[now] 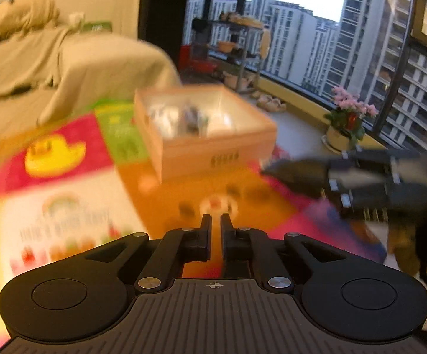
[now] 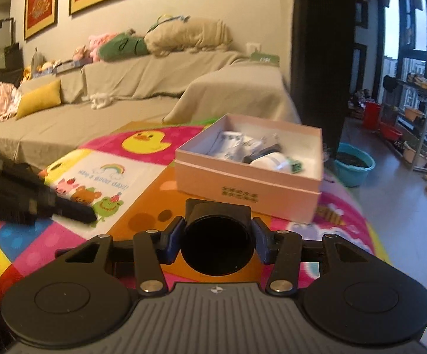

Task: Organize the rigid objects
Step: 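Carry the black phone and funnel toward the pink box with both tools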

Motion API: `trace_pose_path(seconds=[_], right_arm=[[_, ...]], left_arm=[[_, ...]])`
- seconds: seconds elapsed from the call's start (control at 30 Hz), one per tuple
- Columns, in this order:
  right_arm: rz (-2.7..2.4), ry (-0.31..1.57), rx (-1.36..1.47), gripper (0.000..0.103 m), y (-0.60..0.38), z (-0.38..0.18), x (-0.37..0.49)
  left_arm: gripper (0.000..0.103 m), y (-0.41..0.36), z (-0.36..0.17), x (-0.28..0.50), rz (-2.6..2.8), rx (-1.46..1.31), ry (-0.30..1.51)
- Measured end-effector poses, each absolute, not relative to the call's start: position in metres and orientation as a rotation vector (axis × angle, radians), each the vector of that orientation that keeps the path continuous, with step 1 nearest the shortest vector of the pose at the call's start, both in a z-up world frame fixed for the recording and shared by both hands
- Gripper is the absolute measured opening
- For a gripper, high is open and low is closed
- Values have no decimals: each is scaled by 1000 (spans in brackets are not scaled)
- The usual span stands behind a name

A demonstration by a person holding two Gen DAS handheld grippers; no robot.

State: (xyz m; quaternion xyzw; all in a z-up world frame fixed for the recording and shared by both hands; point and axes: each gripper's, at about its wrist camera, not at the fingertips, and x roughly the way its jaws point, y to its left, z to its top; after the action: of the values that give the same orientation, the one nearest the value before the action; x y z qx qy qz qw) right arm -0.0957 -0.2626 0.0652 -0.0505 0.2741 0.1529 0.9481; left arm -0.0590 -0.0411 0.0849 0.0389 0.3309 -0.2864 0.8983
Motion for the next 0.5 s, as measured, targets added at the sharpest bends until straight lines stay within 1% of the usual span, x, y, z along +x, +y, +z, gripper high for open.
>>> trace_pose_path(seconds=[0.07, 0.13, 0.23, 0.4, 0.5], right_arm=[[296, 544, -89, 49, -268, 67, -97], [289, 537, -74, 49, -273, 67, -99], [295, 538, -67, 49, -276, 59, -103], [266, 586, -92, 49, -271, 31, -96], [239, 627, -79, 49, -270, 19, -87]], left_arm=[[8, -48, 96, -45, -578, 110, 660], [8, -49, 99, -32, -571, 76, 676], [13, -46, 91, -33, -601, 16, 732], [15, -50, 50, -61, -568, 204, 831], [17, -46, 35, -70, -560, 284, 897]])
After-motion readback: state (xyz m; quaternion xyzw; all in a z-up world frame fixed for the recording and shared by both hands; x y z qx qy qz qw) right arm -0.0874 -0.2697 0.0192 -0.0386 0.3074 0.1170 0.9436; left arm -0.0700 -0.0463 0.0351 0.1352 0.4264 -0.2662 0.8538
